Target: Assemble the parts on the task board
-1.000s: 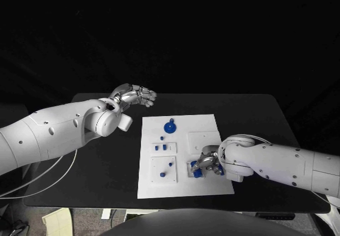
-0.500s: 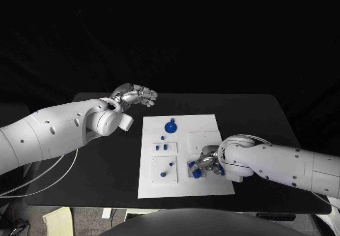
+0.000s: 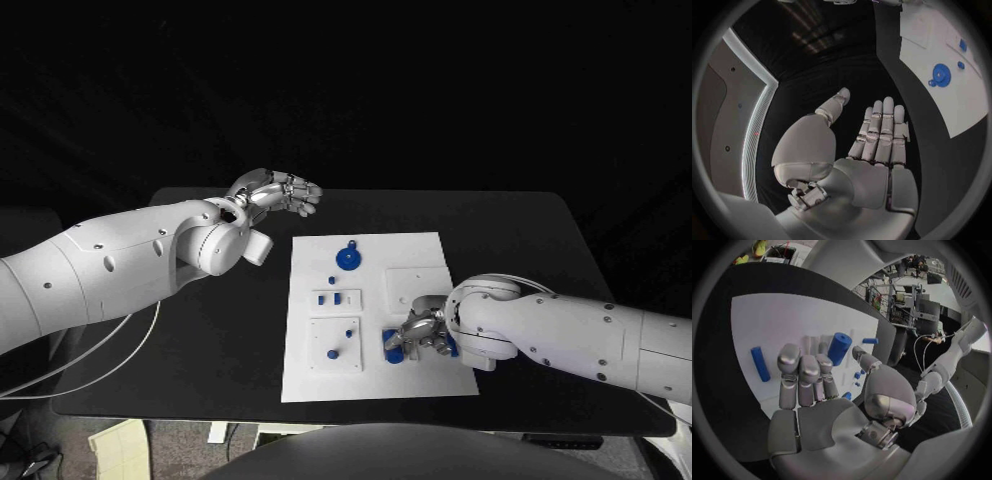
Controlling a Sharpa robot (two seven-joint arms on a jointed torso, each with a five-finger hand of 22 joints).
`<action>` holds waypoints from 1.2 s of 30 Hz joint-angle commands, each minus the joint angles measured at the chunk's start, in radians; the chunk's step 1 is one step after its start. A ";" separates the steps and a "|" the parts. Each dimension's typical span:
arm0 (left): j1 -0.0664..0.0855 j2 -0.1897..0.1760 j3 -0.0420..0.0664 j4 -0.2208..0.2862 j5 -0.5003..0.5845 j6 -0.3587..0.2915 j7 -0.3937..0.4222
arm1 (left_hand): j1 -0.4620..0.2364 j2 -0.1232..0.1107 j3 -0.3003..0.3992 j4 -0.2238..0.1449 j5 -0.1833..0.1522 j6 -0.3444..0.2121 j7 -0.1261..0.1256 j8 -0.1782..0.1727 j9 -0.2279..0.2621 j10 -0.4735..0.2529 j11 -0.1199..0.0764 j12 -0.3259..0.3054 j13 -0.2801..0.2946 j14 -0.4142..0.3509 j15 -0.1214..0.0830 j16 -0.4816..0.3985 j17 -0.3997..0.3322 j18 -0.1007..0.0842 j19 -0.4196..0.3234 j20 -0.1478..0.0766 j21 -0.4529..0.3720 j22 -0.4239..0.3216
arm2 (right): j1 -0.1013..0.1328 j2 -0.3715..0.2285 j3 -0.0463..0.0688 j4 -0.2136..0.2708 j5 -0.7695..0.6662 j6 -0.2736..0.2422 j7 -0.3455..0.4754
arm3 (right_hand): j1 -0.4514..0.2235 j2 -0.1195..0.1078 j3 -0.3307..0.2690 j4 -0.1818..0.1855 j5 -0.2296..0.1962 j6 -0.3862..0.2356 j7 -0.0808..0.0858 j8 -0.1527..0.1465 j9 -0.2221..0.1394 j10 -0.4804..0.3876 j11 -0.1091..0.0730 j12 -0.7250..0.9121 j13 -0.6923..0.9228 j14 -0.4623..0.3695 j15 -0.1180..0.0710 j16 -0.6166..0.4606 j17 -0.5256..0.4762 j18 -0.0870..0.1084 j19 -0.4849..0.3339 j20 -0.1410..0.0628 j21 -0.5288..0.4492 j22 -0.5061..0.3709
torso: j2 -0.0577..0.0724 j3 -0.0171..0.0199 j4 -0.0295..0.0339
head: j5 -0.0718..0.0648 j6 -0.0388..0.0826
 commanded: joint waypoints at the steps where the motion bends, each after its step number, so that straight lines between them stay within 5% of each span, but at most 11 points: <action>1: 0.001 0.001 0.001 0.002 0.005 0.009 0.008 | -0.004 0.000 0.001 0.004 -0.002 -0.006 -0.003 0.006 -0.001 0.000 0.004 -0.007 -0.002 0.006 -0.002 -0.004 0.002 0.016 0.005 0.001 -0.004 0.001 | -0.001 -0.010 0.000 0.009 -0.021 -0.006 0.031 | -0.003 -0.006 -0.011 -0.001 -0.004 -0.004 0.004 -0.007 0.001 -0.008 0.000 -0.004 0.001 -0.002 -0.002 -0.006 0.001 0.085 -0.002 -0.005 0.000 0.009 | 0.000 0.0002 -0.0002 | -0.001 0.002; 11: 0.001 -0.001 0.001 0.002 0.005 0.008 0.008 | -0.005 0.000 0.001 0.005 -0.002 -0.006 -0.003 0.006 -0.002 0.000 0.004 -0.007 -0.002 0.006 -0.002 -0.004 0.002 0.016 0.005 0.001 -0.004 0.002 | -0.001 -0.065 0.000 0.058 -0.015 0.012 0.066 | 0.033 -0.011 -0.060 -0.052 -0.004 -0.004 0.003 -0.010 0.009 -0.008 -0.001 -0.005 0.005 -0.001 -0.003 -0.010 0.007 0.085 -0.005 -0.012 -0.001 0.008 | 0.000 0.0009 -0.0008 | -0.001 0.004; 27: 0.001 0.000 0.001 0.003 0.005 0.009 0.008 | -0.004 0.001 0.001 0.005 -0.002 -0.006 -0.004 0.007 -0.002 0.000 0.004 -0.007 -0.002 0.007 -0.002 -0.005 0.003 0.016 0.005 0.001 -0.005 0.002 | -0.001 -0.072 0.000 0.063 -0.051 0.033 0.065 | 0.116 0.057 -0.077 -0.133 -0.004 0.017 -0.001 -0.009 0.016 0.000 -0.005 -0.010 0.007 0.002 -0.007 -0.016 0.013 0.085 -0.005 -0.010 -0.002 0.007 | 0.000 0.0002 -0.0002 | -0.002 0.006; 31: 0.001 -0.001 0.001 0.003 0.005 0.009 0.008 | -0.004 0.001 0.001 0.005 -0.002 -0.006 -0.004 0.007 -0.002 0.000 0.004 -0.007 -0.002 0.007 -0.002 -0.005 0.004 0.016 0.005 0.001 -0.005 0.002 | -0.002 -0.066 0.000 0.058 -0.052 0.022 0.065 | 0.150 0.094 -0.050 -0.143 -0.003 0.025 -0.003 -0.008 0.017 0.004 -0.006 -0.011 0.007 0.004 -0.008 -0.018 0.014 0.085 -0.003 -0.008 -0.002 0.006 | 0.000 -0.0006 0.0005 | -0.003 0.005; 36: 0.001 -0.001 0.001 0.003 0.005 0.010 0.008 | -0.004 0.001 0.001 0.005 -0.002 -0.006 -0.004 0.007 -0.002 0.000 0.004 -0.007 -0.001 0.007 -0.002 -0.006 0.004 0.016 0.005 0.001 -0.005 0.003 | -0.007 -0.057 0.000 0.053 -0.052 0.006 0.061 | 0.146 0.101 -0.043 -0.138 -0.003 0.029 -0.002 -0.011 0.015 0.007 -0.006 -0.013 0.006 0.005 -0.007 -0.019 0.014 0.085 -0.002 -0.002 -0.002 0.006 | 0.000 -0.0012 0.0011 | -0.003 0.004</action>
